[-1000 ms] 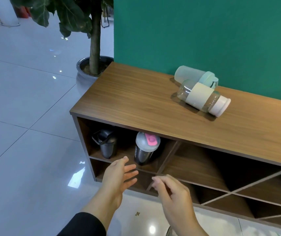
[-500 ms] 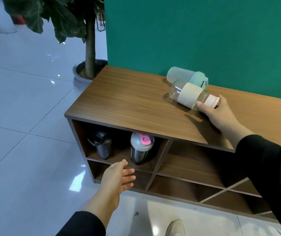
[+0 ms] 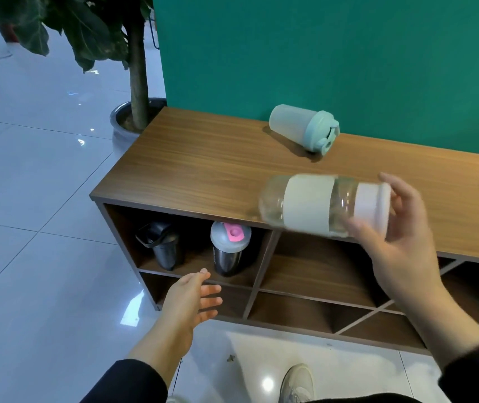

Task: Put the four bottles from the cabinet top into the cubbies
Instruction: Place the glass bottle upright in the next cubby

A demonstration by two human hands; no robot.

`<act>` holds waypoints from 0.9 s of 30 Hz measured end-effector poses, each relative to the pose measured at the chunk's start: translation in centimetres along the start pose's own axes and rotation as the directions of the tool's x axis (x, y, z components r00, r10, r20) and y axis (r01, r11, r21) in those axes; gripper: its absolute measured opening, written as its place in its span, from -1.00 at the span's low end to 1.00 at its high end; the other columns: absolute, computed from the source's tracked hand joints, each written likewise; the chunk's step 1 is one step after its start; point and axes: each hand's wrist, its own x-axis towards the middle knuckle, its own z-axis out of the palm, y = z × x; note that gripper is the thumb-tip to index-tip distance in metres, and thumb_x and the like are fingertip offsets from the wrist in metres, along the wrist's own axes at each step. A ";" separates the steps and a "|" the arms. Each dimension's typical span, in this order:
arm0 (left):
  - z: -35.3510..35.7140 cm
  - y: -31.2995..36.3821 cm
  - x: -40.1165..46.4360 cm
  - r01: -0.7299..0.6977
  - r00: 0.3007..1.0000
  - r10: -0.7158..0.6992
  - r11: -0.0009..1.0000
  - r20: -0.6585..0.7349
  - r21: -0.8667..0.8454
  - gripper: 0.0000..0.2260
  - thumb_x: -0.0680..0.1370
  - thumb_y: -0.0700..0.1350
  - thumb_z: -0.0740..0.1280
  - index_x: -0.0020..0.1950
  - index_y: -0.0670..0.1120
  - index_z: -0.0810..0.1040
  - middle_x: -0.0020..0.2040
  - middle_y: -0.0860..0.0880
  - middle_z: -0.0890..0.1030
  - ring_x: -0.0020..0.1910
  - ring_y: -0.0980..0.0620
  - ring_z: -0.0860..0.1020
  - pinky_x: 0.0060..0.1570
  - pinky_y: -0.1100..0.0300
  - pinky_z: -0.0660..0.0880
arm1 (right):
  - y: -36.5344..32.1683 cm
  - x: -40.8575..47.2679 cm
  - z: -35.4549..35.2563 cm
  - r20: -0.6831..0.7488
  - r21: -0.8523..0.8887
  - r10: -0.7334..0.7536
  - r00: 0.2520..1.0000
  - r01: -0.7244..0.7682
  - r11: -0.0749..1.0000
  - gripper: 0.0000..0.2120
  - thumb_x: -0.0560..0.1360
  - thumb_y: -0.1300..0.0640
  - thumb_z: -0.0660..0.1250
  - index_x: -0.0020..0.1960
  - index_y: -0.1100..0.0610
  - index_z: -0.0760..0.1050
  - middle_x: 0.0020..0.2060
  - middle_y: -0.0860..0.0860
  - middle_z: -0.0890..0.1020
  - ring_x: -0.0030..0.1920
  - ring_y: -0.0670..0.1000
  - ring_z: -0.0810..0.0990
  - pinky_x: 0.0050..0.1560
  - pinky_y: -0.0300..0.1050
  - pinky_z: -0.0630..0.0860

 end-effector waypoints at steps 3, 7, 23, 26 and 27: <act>0.1 0.1 -0.3 -0.001 1.000 0.001 1.000 -0.001 -0.003 -0.73 0.68 -0.01 0.28 0.31 -0.11 0.55 0.03 -0.18 0.73 -0.01 -0.18 0.70 -0.04 -0.03 0.63 | -0.9 -5.7 -0.8 0.085 0.053 0.020 0.996 -0.024 0.998 -0.37 0.31 0.19 0.51 0.32 -0.10 0.42 0.10 -0.26 0.59 0.08 -0.23 0.59 -0.01 -0.41 0.52; 0.3 0.2 -0.4 0.003 1.000 -0.003 1.000 -0.001 0.005 -0.74 0.68 -0.01 0.29 0.29 -0.11 0.57 0.01 -0.18 0.73 -0.04 -0.18 0.71 -0.04 -0.05 0.64 | 2.5 -10.2 -0.4 0.184 -0.050 0.159 0.970 -0.152 0.987 -0.37 0.32 -0.16 0.55 0.35 -0.20 0.44 0.15 -0.15 0.52 0.20 -0.05 0.54 0.13 -0.27 0.48; 0.6 0.0 0.8 0.011 1.000 -0.011 0.999 -0.002 0.037 -0.72 0.68 -0.02 0.29 0.33 -0.11 0.56 0.05 -0.18 0.72 0.03 -0.19 0.70 0.07 -0.07 0.64 | 16.3 -2.4 6.9 -0.075 -0.676 0.398 0.914 -0.340 0.654 -0.32 0.42 -0.17 0.48 0.44 -0.04 0.32 0.46 0.06 0.34 0.13 0.14 0.61 -0.07 -0.22 0.51; 0.6 0.0 1.0 0.015 1.000 -0.015 0.999 0.001 0.037 -0.74 0.67 -0.02 0.29 0.30 -0.10 0.57 0.03 -0.17 0.73 0.02 -0.18 0.71 0.06 -0.06 0.65 | 17.1 -1.8 7.3 -0.036 -0.656 0.419 0.907 -0.338 0.675 -0.34 0.42 -0.17 0.48 0.43 -0.08 0.32 0.45 0.05 0.33 0.15 0.13 0.60 -0.07 -0.22 0.52; 0.6 0.0 1.1 0.016 1.000 -0.016 0.999 0.003 0.038 -0.75 0.67 -0.01 0.29 0.29 -0.09 0.57 0.03 -0.17 0.73 0.01 -0.18 0.71 0.05 -0.06 0.65 | 17.3 -1.6 7.3 -0.028 -0.646 0.424 0.905 -0.341 0.684 -0.34 0.42 -0.17 0.48 0.43 -0.08 0.32 0.43 0.05 0.35 0.16 0.13 0.59 -0.05 -0.19 0.54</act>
